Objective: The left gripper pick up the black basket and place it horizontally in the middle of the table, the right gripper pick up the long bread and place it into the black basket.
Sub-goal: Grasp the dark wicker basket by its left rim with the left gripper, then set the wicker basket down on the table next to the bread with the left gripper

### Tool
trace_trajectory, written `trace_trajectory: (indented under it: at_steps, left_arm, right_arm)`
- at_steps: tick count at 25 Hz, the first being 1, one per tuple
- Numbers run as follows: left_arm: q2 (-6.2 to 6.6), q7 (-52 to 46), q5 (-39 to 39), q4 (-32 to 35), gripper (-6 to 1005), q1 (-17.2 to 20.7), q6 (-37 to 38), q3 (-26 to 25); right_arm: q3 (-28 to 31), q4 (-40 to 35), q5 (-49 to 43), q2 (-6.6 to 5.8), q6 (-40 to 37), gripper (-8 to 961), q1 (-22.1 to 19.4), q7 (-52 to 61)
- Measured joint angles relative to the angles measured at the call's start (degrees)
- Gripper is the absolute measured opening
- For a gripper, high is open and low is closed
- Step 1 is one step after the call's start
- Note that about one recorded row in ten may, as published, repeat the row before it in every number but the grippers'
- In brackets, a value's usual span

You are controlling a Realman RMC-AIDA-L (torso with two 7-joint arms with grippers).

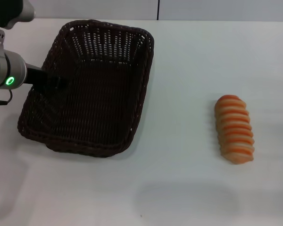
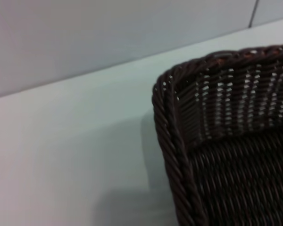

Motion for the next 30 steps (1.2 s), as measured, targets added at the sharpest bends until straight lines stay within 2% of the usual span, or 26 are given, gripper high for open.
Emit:
trace_trajectory:
  at_steps: [10,17,20,25,30]
  left_arm:
    - [-0.01,2.9,0.0,-1.9,437,-0.1,-1.0,0.3]
    - [0.03,11.6,-1.8,-3.6,269,-1.8,-3.7,-1.4]
    - [0.08,20.6,-6.8,-3.3,246,-3.7,-6.9,-5.1]
    - [0.1,37.4,-19.9,0.0,230,-8.6,-16.3,-15.5]
    - [0.17,49.0,-24.3,6.9,221,-15.4,-26.4,-24.4]
  right_arm:
    - [-0.1,0.0,0.0,-0.09,-0.1,796,0.2,0.0]
    - [-0.1,-0.2,-0.1,-0.13,-0.2,796,0.5,0.0]
    - [-0.1,-0.2,-0.1,-0.16,-0.6,796,0.4,0.0]
    - [-0.1,-0.3,-0.1,-0.17,-1.3,796,0.0,0.0]
    - [-0.3,-0.2,-0.1,-0.14,-1.7,796,-0.5,0.0]
